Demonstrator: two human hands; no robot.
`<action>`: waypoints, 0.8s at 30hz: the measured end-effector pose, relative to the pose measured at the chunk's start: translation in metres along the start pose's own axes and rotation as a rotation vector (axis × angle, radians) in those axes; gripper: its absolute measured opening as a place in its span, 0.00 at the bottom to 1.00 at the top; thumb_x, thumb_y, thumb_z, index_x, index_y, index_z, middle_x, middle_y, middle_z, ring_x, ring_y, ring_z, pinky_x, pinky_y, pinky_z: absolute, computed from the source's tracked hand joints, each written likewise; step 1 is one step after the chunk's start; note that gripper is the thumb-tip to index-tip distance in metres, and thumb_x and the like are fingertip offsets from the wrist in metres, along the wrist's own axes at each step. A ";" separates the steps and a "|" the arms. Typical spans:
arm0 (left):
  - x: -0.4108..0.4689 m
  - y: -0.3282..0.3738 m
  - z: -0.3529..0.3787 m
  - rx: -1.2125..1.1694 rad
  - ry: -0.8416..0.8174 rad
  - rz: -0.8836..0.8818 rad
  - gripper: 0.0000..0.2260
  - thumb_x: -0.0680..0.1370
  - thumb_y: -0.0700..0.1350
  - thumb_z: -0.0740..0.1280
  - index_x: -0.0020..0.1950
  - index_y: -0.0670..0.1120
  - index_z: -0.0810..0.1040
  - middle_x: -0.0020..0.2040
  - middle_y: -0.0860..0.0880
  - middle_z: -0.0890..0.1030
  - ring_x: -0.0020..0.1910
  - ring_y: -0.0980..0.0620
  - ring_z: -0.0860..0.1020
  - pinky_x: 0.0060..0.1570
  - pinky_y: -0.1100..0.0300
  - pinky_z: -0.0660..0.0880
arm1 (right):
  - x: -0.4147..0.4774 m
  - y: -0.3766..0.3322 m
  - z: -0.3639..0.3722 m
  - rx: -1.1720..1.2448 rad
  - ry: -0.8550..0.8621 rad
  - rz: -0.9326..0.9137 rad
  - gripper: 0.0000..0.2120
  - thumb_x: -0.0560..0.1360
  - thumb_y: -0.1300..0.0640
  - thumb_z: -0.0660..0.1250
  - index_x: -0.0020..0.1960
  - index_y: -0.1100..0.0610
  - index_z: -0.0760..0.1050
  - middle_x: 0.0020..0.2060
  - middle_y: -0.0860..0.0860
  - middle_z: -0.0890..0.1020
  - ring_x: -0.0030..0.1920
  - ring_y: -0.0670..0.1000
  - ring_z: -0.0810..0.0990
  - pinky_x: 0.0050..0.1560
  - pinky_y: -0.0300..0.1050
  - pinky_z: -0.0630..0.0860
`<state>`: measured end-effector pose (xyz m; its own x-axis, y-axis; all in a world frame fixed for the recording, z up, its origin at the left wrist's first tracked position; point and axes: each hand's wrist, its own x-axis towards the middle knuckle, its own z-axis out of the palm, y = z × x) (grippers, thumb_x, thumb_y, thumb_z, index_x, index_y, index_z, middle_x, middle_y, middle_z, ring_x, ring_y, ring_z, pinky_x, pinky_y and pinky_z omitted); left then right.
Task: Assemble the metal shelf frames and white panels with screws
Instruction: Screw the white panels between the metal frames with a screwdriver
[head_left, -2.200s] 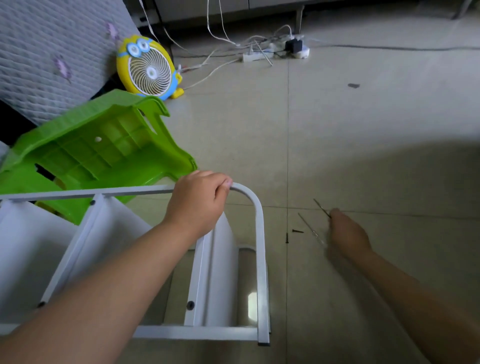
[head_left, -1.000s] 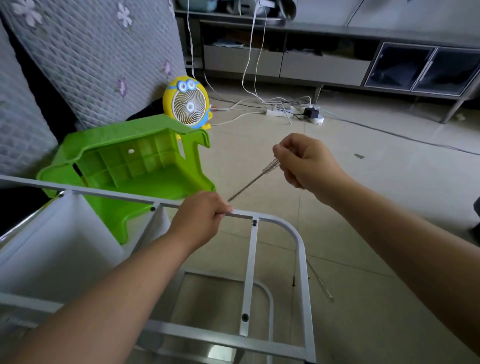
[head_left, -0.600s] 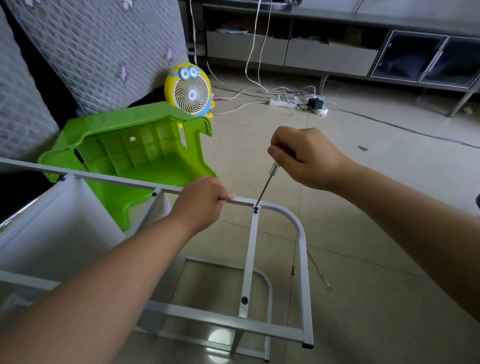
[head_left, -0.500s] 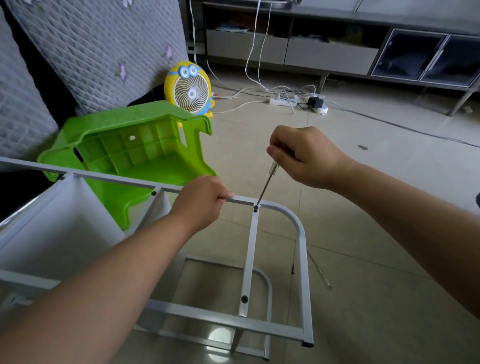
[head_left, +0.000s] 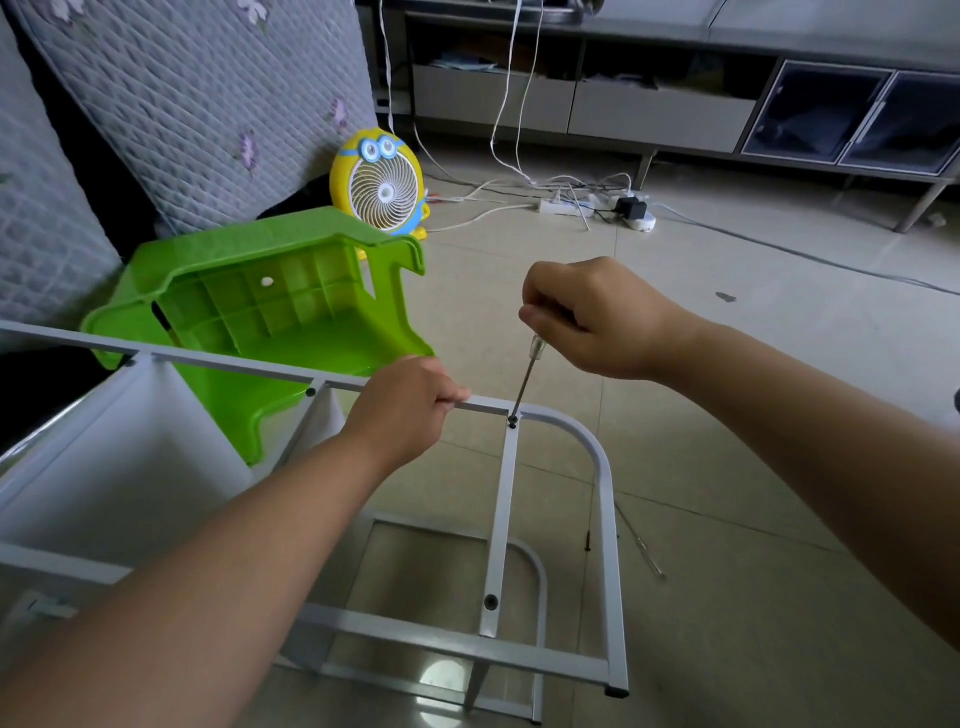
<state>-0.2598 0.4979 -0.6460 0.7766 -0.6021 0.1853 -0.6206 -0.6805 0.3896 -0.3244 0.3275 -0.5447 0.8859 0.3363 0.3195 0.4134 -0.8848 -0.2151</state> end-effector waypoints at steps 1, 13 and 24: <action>0.000 0.000 0.000 0.006 -0.008 0.001 0.12 0.77 0.38 0.63 0.58 0.45 0.80 0.52 0.45 0.80 0.54 0.46 0.74 0.49 0.56 0.70 | 0.000 -0.001 -0.001 -0.010 -0.015 -0.006 0.15 0.72 0.55 0.56 0.43 0.67 0.73 0.28 0.51 0.70 0.29 0.51 0.66 0.29 0.39 0.61; 0.000 0.000 -0.001 0.009 -0.021 -0.007 0.12 0.78 0.38 0.62 0.59 0.46 0.80 0.52 0.46 0.80 0.54 0.47 0.73 0.46 0.60 0.67 | -0.004 -0.003 -0.011 -0.100 -0.166 0.071 0.09 0.78 0.59 0.58 0.49 0.65 0.72 0.30 0.50 0.69 0.33 0.52 0.66 0.35 0.42 0.60; 0.001 0.002 -0.001 0.025 -0.033 -0.032 0.13 0.78 0.38 0.62 0.59 0.47 0.80 0.53 0.47 0.79 0.55 0.48 0.72 0.45 0.60 0.65 | 0.001 -0.017 -0.017 -0.297 -0.327 0.135 0.12 0.80 0.53 0.53 0.54 0.61 0.68 0.39 0.52 0.70 0.41 0.53 0.68 0.41 0.45 0.66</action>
<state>-0.2605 0.4961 -0.6442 0.7926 -0.5927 0.1431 -0.5980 -0.7097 0.3725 -0.3339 0.3374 -0.5254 0.9671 0.2539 -0.0118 0.2542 -0.9656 0.0544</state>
